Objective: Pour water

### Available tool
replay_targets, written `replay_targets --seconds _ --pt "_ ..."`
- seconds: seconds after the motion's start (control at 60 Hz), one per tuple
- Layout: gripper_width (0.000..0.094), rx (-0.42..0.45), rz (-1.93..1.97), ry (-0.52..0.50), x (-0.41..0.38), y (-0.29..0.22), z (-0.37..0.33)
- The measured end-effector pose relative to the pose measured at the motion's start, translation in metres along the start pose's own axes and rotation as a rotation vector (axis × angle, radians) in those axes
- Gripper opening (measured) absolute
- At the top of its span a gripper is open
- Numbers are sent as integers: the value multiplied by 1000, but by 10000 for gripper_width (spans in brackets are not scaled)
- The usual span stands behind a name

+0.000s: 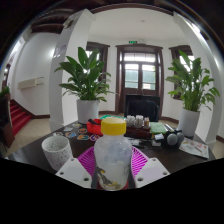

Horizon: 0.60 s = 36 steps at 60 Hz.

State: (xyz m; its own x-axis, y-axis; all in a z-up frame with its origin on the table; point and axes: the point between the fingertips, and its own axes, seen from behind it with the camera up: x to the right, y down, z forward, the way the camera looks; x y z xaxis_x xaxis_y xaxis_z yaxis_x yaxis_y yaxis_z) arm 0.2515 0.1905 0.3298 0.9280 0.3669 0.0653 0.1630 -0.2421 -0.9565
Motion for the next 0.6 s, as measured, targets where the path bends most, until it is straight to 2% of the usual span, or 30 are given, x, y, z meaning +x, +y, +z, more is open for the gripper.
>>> replay_targets --seconds 0.1,0.283,0.333,0.367,0.417,0.483,0.6 --pt "439 -4 1 10 1 1 -3" --pt "586 -50 12 6 2 7 -8" --pt "668 -74 5 8 2 11 -13" --pt "777 -78 1 14 2 11 -17" --pt "835 -81 -5 25 4 11 -27" --pt "867 -110 -20 53 8 18 -47" --pt "861 -124 -27 121 12 29 -86"
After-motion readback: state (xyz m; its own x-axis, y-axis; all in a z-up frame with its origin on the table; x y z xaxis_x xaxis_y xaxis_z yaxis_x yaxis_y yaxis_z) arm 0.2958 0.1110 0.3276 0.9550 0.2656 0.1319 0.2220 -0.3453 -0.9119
